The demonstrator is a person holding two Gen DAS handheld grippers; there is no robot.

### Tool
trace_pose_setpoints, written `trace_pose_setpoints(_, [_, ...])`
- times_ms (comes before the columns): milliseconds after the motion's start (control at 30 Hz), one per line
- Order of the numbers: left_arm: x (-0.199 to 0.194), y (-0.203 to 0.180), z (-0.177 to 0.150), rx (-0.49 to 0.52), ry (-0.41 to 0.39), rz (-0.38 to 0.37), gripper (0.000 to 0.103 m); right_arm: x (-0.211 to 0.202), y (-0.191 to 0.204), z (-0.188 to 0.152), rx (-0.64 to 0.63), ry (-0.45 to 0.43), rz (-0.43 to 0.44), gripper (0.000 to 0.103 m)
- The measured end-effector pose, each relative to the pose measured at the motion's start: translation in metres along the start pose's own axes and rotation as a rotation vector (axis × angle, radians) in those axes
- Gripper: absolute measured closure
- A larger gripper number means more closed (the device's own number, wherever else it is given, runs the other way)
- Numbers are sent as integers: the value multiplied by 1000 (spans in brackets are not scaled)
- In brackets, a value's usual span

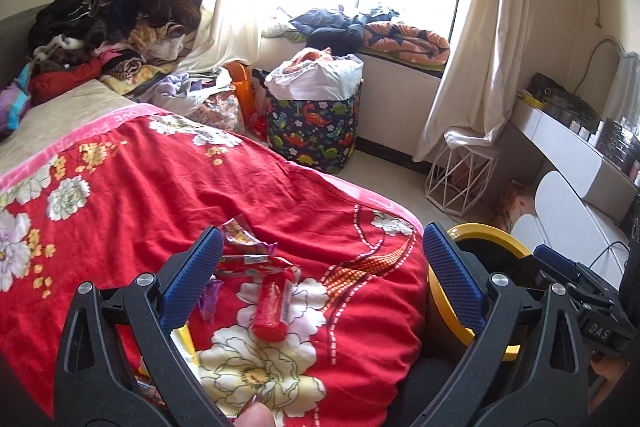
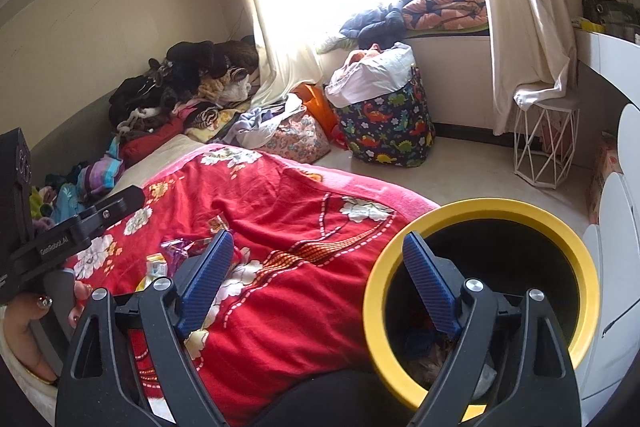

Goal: Collect trash
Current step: 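Move both tools back over the remaining wrappers on the bedspread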

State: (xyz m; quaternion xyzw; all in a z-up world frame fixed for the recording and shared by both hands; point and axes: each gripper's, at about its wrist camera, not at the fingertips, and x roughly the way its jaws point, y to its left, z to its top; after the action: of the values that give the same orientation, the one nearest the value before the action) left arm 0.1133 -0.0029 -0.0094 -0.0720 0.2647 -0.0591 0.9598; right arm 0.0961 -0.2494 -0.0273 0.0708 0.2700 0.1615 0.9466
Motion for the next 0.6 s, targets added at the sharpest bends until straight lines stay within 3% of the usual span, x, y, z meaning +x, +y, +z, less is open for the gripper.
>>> trace_pose_setpoints(233, [-7, 22, -1, -32, -17, 34, 11, 11, 30, 0, -56, 25, 33, 19])
trace_pose_setpoints(600, [-15, 70, -7, -102, -2, 154, 11, 36, 69, -3, -126, 74, 74, 17])
